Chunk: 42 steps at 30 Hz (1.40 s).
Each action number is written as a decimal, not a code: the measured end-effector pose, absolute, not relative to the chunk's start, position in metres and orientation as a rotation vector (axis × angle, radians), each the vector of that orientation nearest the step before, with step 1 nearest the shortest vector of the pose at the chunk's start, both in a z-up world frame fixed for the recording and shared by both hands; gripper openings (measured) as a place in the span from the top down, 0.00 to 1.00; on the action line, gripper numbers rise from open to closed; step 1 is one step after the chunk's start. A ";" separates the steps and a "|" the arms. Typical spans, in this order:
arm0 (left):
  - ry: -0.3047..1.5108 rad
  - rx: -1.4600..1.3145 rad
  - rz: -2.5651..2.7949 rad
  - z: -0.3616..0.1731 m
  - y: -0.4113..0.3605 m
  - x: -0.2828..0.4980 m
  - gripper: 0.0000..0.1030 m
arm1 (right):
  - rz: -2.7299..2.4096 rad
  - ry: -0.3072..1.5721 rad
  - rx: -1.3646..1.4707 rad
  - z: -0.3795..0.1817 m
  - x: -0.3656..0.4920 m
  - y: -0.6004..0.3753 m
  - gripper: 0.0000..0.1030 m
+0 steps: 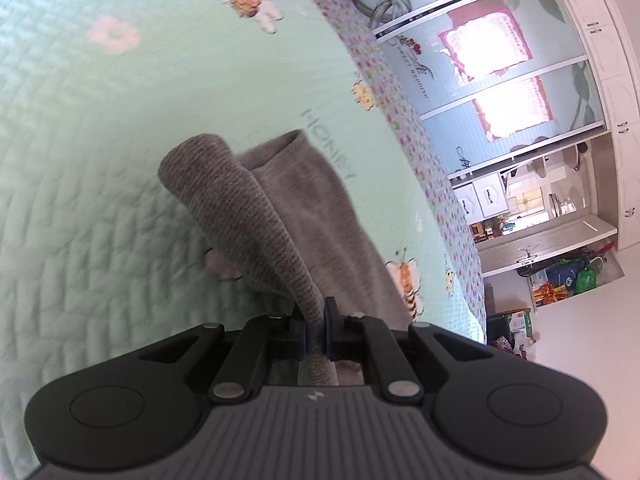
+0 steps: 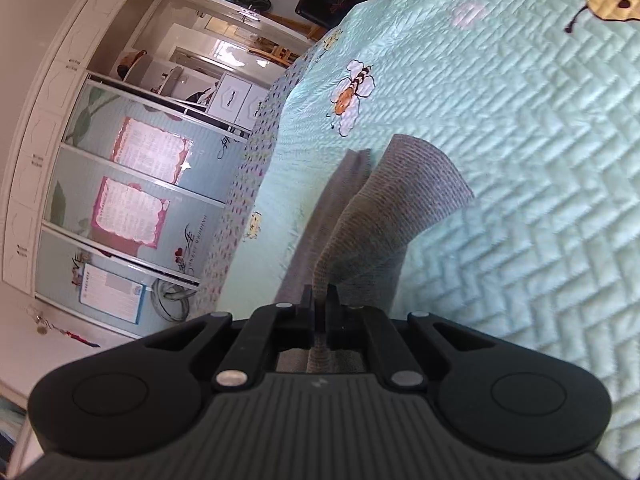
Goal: Fold clothes
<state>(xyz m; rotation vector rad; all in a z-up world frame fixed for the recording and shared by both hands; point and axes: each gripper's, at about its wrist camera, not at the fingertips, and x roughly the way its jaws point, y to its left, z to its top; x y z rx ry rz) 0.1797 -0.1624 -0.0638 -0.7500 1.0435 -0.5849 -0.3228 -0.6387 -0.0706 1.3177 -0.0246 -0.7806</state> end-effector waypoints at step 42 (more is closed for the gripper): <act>1.200 -0.803 -0.550 -0.088 -0.222 0.275 0.49 | -0.672 0.253 1.024 -0.066 -0.184 -0.706 0.56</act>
